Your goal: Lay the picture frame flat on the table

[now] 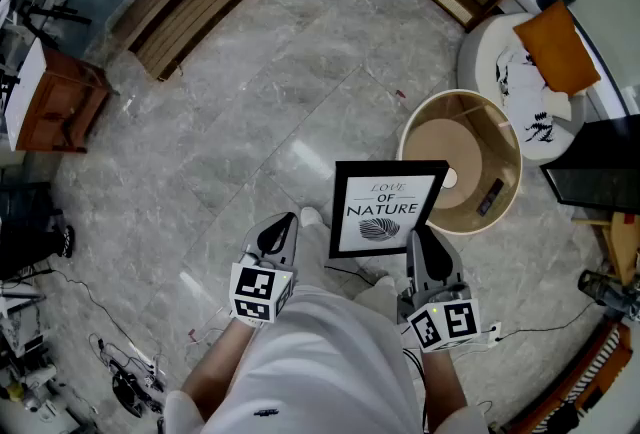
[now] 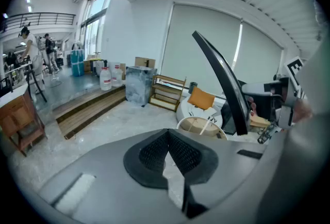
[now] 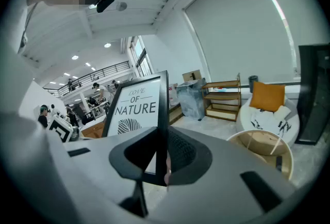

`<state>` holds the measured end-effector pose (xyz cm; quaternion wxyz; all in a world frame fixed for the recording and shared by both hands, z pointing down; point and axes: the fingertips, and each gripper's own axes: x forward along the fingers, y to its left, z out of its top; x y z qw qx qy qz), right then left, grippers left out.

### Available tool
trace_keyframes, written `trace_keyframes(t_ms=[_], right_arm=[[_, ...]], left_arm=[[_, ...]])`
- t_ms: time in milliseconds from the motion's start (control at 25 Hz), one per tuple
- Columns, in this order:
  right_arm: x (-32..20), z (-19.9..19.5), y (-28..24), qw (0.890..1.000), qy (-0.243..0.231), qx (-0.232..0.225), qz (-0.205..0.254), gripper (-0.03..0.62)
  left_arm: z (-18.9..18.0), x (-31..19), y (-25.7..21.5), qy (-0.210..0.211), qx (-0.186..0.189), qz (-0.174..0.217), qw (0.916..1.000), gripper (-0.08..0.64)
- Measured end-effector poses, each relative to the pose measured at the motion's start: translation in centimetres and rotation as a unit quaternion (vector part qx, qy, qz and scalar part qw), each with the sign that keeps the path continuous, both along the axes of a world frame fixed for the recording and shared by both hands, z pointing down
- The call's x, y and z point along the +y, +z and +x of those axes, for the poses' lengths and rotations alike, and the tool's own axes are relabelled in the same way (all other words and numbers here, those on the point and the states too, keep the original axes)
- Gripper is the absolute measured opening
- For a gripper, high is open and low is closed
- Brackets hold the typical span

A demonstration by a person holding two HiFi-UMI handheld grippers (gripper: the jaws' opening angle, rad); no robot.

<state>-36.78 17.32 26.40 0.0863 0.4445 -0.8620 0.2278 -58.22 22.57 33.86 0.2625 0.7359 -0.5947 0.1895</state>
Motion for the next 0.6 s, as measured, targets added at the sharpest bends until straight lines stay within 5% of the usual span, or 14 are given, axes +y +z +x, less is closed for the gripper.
trace_keyframes(t_ms=[320, 600], right_arm=[[12.9, 25.9, 2.0, 0.998, 0.052, -0.017, -0.010, 0.054], [24.2, 39.3, 0.4, 0.993, 0.107, -0.040, -0.015, 0.054]], left_arm=[[25.5, 10.7, -1.3, 0.024, 0.046, 0.005, 0.9986, 0.003], [40.1, 20.5, -3.1, 0.087, 0.051, -0.009, 0.9948, 0.003]])
